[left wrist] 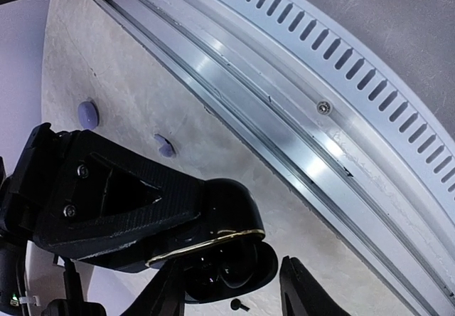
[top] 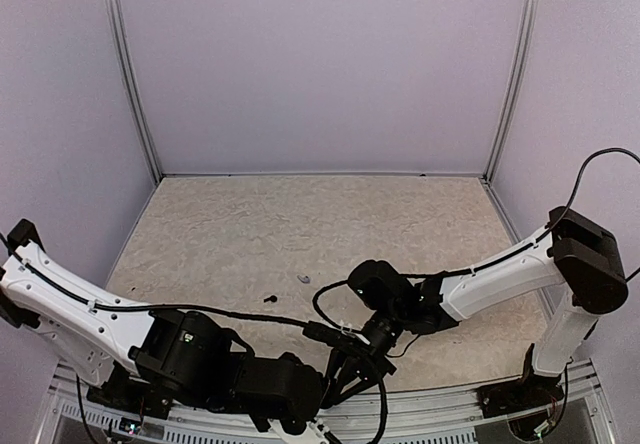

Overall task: Insert the wireless bluetooth earbuds into the charging case
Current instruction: Place the left earbud in the left side groove of the charging case.

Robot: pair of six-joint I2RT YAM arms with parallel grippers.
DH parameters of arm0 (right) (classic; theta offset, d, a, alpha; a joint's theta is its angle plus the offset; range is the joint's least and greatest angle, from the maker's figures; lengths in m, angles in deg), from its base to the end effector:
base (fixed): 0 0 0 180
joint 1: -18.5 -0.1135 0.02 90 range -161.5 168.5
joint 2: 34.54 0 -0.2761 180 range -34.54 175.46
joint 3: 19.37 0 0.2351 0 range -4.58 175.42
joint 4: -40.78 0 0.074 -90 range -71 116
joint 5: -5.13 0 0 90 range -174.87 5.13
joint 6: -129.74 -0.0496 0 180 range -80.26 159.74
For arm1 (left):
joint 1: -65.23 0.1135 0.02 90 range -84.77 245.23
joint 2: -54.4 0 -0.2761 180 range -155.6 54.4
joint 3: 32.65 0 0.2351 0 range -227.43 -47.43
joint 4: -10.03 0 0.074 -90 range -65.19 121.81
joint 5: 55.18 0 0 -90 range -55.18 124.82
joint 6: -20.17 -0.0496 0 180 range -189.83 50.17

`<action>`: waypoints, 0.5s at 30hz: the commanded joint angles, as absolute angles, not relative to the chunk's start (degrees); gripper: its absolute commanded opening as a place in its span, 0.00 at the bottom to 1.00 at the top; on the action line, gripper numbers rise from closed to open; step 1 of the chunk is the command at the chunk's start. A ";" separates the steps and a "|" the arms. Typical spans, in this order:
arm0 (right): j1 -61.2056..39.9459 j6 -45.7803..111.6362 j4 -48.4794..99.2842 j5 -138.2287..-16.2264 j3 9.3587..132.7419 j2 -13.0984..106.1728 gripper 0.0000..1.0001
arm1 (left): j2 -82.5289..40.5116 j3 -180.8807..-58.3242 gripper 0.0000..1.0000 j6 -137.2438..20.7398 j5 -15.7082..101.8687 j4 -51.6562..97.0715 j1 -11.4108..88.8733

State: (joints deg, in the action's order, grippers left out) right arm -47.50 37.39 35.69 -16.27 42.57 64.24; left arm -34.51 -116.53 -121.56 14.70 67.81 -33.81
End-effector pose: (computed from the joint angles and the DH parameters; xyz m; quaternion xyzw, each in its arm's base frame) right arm 0.0875 0.3100 0.1839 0.5929 -0.5200 -0.6148 0.0107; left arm -0.0309 -0.3029 0.2617 0.9157 0.2812 0.0627 0.2801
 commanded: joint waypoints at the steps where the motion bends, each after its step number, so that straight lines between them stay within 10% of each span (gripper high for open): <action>1: -48.33 38.62 37.85 -16.00 43.42 63.18 0.00 | -34.61 -119.92 0.47 -121.04 13.10 66.43 -34.15; 15: -44.37 35.01 44.07 -17.51 40.79 60.72 0.00 | -27.04 -119.91 0.56 -116.36 13.91 61.42 -35.07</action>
State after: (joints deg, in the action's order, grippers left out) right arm -46.08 36.45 40.35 -16.60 41.89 63.60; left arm -30.55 -119.81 -119.50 13.87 65.96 -34.64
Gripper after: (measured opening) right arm 0.239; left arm 0.530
